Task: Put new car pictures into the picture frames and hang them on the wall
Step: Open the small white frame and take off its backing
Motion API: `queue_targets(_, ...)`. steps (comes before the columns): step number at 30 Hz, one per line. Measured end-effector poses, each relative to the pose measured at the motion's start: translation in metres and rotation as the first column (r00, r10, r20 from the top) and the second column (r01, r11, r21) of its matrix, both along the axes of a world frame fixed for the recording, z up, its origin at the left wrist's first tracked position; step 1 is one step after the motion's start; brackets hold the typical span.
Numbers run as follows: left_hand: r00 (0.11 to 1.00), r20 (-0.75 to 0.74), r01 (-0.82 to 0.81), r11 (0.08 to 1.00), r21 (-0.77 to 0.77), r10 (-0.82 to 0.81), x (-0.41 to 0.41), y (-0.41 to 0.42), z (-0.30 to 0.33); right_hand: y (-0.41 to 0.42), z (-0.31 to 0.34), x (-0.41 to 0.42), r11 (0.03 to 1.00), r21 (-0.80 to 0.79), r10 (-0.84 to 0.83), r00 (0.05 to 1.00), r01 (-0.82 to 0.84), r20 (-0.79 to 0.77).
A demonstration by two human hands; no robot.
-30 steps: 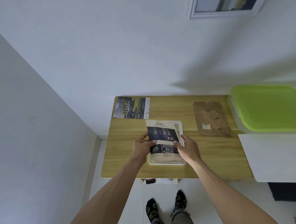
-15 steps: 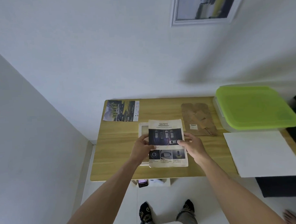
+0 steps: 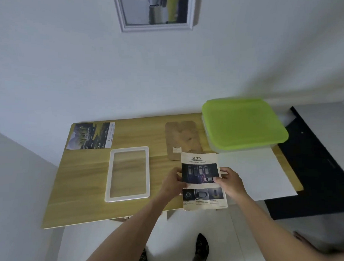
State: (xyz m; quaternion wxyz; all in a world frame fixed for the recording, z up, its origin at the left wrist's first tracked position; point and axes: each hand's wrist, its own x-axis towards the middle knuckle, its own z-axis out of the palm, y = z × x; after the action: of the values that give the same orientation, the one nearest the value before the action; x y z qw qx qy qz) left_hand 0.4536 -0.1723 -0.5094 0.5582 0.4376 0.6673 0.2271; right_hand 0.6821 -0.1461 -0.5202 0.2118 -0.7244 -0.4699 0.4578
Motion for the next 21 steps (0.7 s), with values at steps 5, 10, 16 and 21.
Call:
queue_targets(5, 0.995, -0.094, 0.030, 1.000, 0.007, -0.030, 0.077, 0.011, -0.011, 0.006, -0.014, 0.069, 1.000, -0.004, 0.022, 0.996, -0.021, 0.090)
queue_targets(10, 0.992, -0.127, 0.016, 1.000, 0.006, -0.015, 0.125, 0.025, -0.020, 0.025, -0.022, 0.111, 0.996, 0.027, 0.078, 0.978, -0.085, 0.195)
queue_targets(16, 0.974, -0.228, 0.000, 0.999, 0.050, 0.012, 0.151, 0.039, -0.027, 0.043, -0.030, 0.130, 0.984, 0.038, 0.154, 0.936, -0.175, 0.317)
queue_targets(21, 0.923, -0.384, 0.065, 0.994, 0.090, -0.026, 0.162, 0.042, -0.032, 0.044, -0.034, 0.131, 0.964, 0.002, 0.238, 0.863, -0.267, 0.445)
